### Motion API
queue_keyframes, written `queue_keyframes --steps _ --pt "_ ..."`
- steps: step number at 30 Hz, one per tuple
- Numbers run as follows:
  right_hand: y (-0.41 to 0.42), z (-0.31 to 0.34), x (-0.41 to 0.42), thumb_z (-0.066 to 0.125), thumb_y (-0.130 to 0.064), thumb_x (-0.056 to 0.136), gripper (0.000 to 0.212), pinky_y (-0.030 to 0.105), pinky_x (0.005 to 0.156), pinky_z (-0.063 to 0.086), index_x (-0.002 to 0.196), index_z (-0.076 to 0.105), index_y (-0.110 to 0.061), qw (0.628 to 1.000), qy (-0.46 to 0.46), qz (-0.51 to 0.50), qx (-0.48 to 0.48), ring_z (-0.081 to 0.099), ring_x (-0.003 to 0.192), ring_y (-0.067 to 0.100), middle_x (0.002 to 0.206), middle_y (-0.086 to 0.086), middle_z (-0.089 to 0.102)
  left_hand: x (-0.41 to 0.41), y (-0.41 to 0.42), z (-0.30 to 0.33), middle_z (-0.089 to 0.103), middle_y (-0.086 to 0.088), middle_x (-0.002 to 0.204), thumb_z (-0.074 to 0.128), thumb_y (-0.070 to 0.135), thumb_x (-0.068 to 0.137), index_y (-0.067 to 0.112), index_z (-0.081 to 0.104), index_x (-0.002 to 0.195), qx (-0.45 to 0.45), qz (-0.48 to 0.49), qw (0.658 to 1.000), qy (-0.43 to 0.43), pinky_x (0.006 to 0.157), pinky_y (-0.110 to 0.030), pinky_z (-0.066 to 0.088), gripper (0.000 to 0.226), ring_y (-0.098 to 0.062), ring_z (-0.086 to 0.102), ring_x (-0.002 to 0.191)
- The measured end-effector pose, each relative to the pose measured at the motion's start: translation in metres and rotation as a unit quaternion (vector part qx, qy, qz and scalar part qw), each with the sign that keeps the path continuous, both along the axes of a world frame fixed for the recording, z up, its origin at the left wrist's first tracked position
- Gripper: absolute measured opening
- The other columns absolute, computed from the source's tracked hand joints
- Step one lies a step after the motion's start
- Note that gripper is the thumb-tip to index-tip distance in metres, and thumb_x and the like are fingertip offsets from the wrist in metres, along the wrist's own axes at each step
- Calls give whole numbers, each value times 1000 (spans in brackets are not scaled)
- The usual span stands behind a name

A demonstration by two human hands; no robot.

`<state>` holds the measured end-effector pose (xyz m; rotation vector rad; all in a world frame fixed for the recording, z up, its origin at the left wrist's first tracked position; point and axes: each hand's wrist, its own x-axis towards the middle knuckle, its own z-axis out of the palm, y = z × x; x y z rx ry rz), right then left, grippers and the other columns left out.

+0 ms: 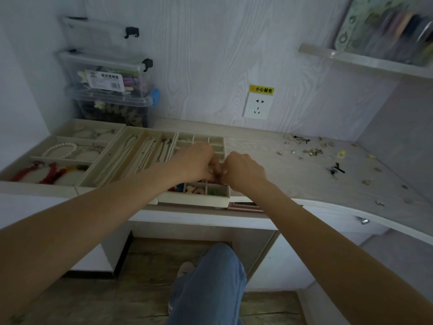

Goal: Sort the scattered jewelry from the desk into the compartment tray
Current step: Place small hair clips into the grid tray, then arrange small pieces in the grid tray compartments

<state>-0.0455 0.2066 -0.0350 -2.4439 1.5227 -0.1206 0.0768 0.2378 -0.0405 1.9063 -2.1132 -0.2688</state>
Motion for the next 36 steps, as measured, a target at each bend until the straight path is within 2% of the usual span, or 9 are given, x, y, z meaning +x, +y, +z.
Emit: queue_keyframes --steps 2,10,14,18,22,27,30,33,36 --pt "1 1 0 61 -22 87 19 31 69 39 102 59 -10 1000 3 -1 -4 51 80 23 86 5 52 0 -4 -1 70 8 99 71 27 81 24 75 95 11 6 1000 -7 90 -38 50 15 -10 61 92" --pt "-2 -1 -1 63 -24 86 21 31 70 41 101 60 -10 1000 -4 -2 5 53 79 23 85 5 54 1 -3 -4 68 3 102 70 25 81 20 75 97 6 24 1000 -7 89 -39 51 18 -13 61 94" --pt "-2 -2 -7 63 -29 86 25 31 67 43 105 67 -13 999 -35 12 20 57 79 21 95 6 64 -1 4 -1 66 2 105 69 25 82 18 73 99 -3 19 1000 2 89 -29 46 19 -11 57 95" --pt "2 3 -28 60 -27 90 20 37 83 52 107 66 -19 994 -104 5 24 63 88 23 106 5 66 -6 18 11 62 -3 107 60 20 89 13 70 105 -48 39 998 30 78 -20 39 20 -6 49 83" --pt "9 8 -63 59 -26 90 23 38 91 50 112 63 -22 985 -169 -23 16 62 96 23 116 6 62 -22 36 23 61 -3 85 54 14 91 4 69 99 -75 53 994 65 62 -14 39 20 -7 52 67" --pt "17 6 -114 57 -24 91 33 27 84 42 124 56 -20 977 -210 -43 17 55 96 21 126 6 55 -60 46 35 64 -4 111 52 15 93 7 67 107 -81 52 992 80 85 -19 36 22 -8 53 89" --pt "8 3 -143 56 -24 92 40 22 84 33 131 49 -17 974 -218 -64 10 52 113 23 130 8 53 -84 32 41 61 -5 122 49 13 94 8 65 113 -81 57 992 78 91 -20 34 24 -15 55 109" --pt "-13 -4 -173 52 -23 94 43 26 87 38 136 42 -15 971 -219 -94 5 53 114 25 133 11 49 -110 0 37 60 -7 125 47 10 94 5 64 115 -82 49 991 91 97 -24 36 27 -20 53 116" --pt "-36 -11 -197 46 -16 97 42 33 88 42 138 40 -13 971 -208 -121 -11 55 105 29 134 15 47 -134 -31 24 59 -8 126 45 8 94 4 62 116 -78 21 991 106 92 -21 35 28 -21 52 117"
